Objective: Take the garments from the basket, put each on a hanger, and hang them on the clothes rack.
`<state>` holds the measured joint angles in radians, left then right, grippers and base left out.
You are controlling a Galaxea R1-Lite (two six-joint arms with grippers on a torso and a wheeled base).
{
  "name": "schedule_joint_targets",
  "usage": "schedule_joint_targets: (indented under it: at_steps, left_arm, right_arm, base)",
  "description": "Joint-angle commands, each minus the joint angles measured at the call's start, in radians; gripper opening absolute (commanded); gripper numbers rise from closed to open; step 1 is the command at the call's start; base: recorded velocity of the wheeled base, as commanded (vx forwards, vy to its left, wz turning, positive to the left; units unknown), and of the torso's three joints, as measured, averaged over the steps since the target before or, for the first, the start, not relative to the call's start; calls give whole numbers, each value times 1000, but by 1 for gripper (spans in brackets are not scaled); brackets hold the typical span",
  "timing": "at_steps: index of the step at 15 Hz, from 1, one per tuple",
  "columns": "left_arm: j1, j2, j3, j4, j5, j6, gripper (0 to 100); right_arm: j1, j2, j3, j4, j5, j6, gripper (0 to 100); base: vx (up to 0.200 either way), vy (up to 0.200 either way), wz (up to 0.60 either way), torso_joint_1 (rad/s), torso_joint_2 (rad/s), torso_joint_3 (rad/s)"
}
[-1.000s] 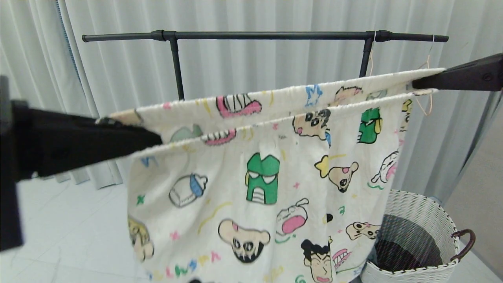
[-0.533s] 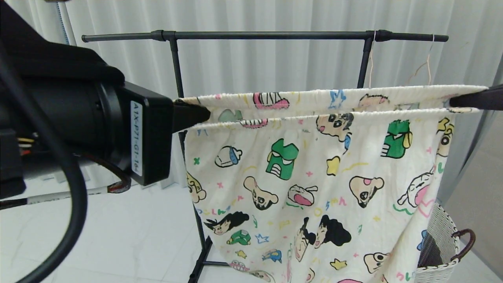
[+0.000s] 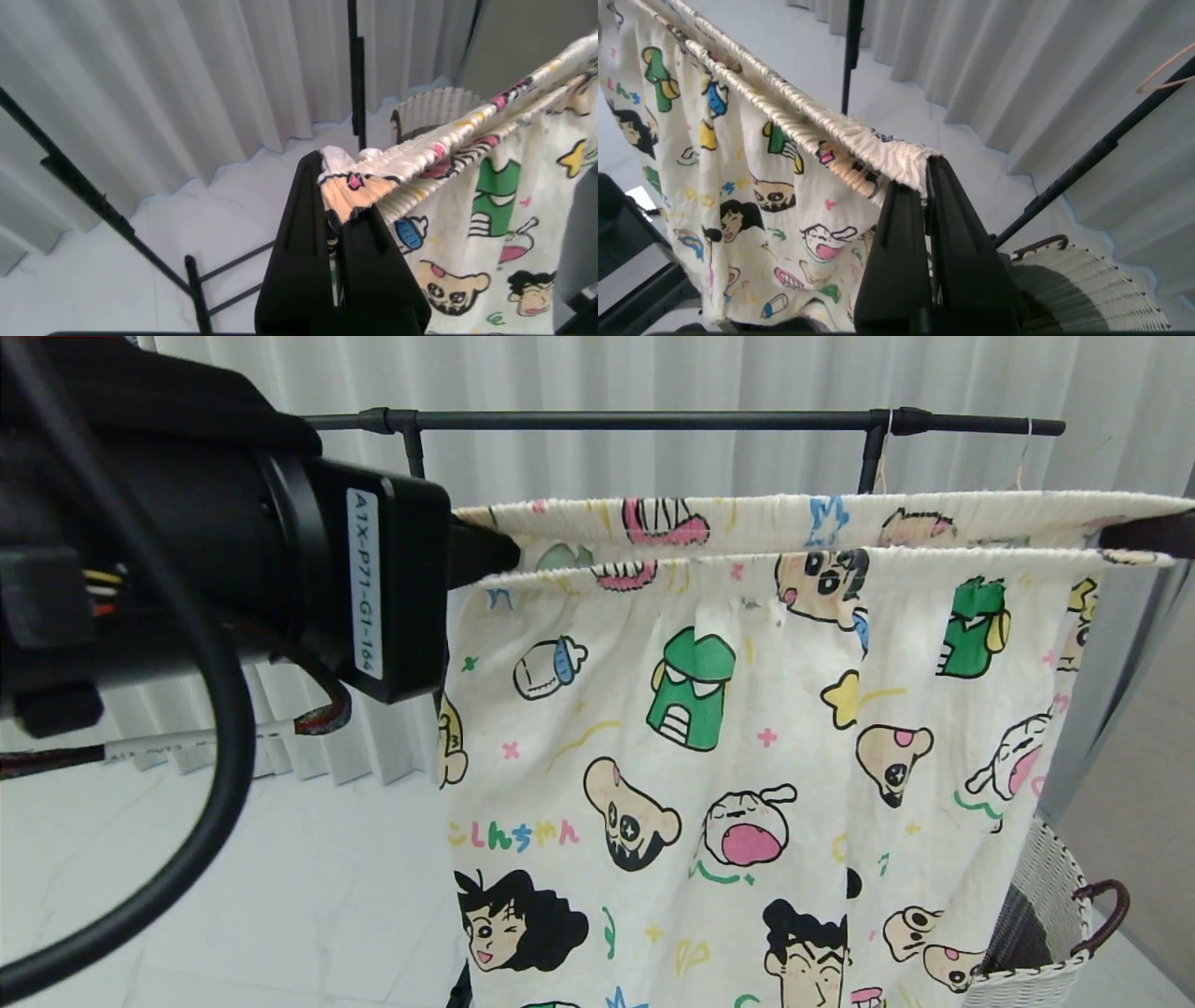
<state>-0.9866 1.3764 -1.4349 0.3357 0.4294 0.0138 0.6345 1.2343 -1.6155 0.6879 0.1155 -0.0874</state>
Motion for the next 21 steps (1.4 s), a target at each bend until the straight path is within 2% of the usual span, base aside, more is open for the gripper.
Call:
schedule_joint_targets:
  at_steps: [1,6,9,14,15,19,21]
  left_arm:
    - [-1,0,24,-1,3,2,0]
    - [-6,-2,22,-1,3,2,0]
    - [-12,-2,24,-3,3,2,0]
    - [-24,6,25,-3,3,2,0]
    - [-24,7,27,-3,3,0,0]
    - [-23,15,28,-3,6,2,0]
    - [-20,18,45,-3,68,2,0]
  right_arm:
    - [1,-1,3,1,0,0,0]
    - [7,-12,77,-5,-14,-2,0]
    - [13,-18,131,-71,-17,0,0]
    - [34,-16,146,-73,-53,3,0]
    - [51,-18,152,-73,-53,3,100]
    - [168,-52,213,-76,-50,2,100]
    - [172,-75,238,-82,-48,3,100]
  base:
    - [0,0,0,0,0,0]
    - [0,0,0,0,0,0]
    - [0,0,0,0,0,0]
    - [0,0,0,0,0,0]
    - [0,0,0,0,0,0]
    - [0,0,0,0,0,0]
    - [0,0,0,0,0,0]
